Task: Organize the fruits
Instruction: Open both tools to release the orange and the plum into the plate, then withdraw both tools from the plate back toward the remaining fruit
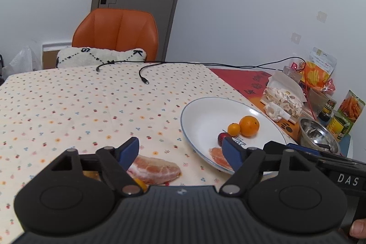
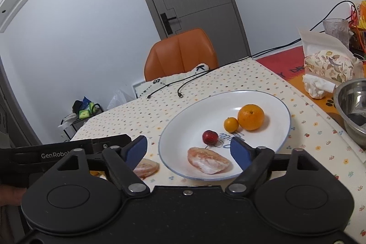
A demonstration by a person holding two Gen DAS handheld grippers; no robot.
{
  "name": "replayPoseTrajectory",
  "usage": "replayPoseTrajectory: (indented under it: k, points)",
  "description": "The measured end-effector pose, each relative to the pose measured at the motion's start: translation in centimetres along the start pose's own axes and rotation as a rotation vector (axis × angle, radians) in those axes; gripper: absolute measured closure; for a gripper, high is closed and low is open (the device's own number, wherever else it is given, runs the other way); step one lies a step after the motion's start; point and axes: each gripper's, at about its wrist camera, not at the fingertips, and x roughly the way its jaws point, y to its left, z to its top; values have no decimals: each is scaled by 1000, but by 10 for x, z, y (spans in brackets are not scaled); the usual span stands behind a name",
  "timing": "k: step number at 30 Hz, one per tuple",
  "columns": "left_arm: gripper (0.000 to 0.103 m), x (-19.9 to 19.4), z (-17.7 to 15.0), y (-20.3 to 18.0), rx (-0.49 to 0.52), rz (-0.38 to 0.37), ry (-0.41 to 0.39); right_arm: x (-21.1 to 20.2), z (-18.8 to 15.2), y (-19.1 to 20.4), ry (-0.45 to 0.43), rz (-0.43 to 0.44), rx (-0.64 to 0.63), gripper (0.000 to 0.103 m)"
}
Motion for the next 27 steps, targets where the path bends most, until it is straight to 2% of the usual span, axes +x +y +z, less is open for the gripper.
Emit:
replayPoseTrajectory:
  k: [9, 16, 21, 27]
  points:
    - [18, -24, -3, 8, -9, 32, -43, -11, -1, 15, -15, 34, -15, 7]
    - [15, -40, -5, 19, -21, 54, -64, -14, -3, 29, -13, 56, -29, 5]
    - [14, -50, -8, 26, -33, 71, -75, -15, -4, 38, -12, 66, -40, 0]
    - [13, -61, -11, 36, -41, 91, -90, -14, -8, 49, 0, 85, -48, 0]
